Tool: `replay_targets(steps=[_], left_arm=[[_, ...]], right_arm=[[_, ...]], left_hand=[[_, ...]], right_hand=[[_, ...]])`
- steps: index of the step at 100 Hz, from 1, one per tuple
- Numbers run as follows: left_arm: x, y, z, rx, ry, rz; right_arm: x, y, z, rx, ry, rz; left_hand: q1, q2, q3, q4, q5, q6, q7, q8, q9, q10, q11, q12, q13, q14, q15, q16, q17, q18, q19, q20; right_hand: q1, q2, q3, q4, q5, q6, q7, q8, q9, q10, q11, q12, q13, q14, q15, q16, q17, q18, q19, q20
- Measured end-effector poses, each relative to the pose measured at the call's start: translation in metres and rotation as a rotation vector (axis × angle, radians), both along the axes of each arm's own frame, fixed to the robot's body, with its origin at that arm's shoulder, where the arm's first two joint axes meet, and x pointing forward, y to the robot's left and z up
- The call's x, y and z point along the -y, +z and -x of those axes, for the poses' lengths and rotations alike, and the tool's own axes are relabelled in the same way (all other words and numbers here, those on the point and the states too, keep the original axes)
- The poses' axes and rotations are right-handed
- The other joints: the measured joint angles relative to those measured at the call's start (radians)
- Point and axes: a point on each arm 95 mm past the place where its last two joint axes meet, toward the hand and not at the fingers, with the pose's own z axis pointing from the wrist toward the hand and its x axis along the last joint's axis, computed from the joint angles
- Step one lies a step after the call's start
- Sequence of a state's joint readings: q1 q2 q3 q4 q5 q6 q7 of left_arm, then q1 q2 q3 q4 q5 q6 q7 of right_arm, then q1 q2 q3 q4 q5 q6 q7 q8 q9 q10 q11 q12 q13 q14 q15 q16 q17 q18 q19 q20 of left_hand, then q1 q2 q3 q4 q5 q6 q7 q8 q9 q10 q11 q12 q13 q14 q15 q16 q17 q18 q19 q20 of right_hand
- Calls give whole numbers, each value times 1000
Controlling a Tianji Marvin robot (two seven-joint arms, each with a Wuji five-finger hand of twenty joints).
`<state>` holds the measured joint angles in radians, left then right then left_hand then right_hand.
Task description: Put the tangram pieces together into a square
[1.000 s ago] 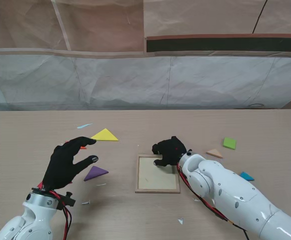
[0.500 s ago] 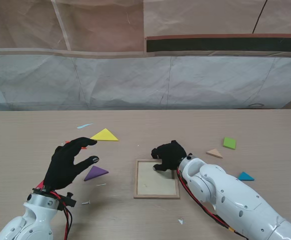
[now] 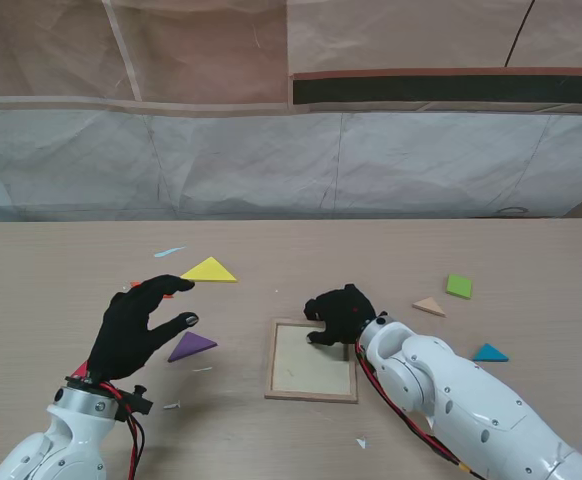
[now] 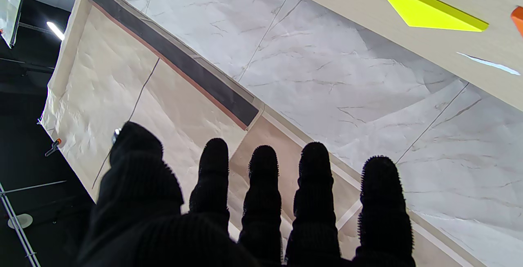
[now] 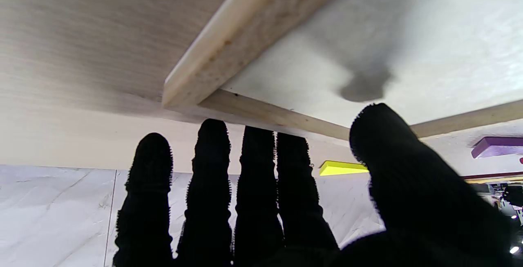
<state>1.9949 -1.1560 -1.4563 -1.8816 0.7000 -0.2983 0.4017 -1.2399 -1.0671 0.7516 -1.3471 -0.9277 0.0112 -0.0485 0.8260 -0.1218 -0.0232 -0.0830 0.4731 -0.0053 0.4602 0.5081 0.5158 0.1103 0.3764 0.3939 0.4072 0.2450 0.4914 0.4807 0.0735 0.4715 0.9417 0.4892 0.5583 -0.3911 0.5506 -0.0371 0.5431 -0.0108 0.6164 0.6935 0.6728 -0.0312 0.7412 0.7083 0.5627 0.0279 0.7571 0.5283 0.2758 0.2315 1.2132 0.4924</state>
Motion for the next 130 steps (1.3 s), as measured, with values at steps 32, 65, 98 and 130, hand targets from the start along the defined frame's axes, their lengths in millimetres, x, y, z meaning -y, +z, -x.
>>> replay_targets(steps=[32,65,98,130], left_arm=[[1,-1,-1,-6,-6,-2],[0,0,-5,-35,-31,-34],[-1,4,-13,-65,-62,-83],[-25,18,-18,-121,-78,-341]], right_arm=[[3,-4,1,41,-6,-26],[14,8,8,110,-24,-64],[21,56,16,241,-6,-200],[29,93,60,243,84,-387]], left_hand=[[0,0,0,0,0,0,0,0,0,0,0,0,20,-1,17,0,0,0,0,0],[0,0,0,0,0,0,0,0,0,0,0,0,20,0,18,0,0,0,0,0],[1,0,0,0,0,0,0,0,0,0,0,0,20,-1,18,0,0,-2,0,0],[2,-2,0,0,0,0,3,0,0,0,0,0,20,-8,18,0,-2,-25,0,0]], right_hand=[[-29,23,-36,0,17,-15,-102,-35,-1,7,-99,-59,38,-16,-22,-18,-27,0,-6,0],[-68,46,-50,0,17,-15,-210,-72,-19,49,-246,-172,52,6,-140,-78,-51,0,-24,0],[-79,68,-55,0,17,-12,-291,-131,-19,49,-334,-249,52,17,-240,-120,-62,0,-48,0],[-176,139,-66,0,68,30,-339,-207,34,63,-449,-339,83,45,-365,-170,-68,0,-86,0]])
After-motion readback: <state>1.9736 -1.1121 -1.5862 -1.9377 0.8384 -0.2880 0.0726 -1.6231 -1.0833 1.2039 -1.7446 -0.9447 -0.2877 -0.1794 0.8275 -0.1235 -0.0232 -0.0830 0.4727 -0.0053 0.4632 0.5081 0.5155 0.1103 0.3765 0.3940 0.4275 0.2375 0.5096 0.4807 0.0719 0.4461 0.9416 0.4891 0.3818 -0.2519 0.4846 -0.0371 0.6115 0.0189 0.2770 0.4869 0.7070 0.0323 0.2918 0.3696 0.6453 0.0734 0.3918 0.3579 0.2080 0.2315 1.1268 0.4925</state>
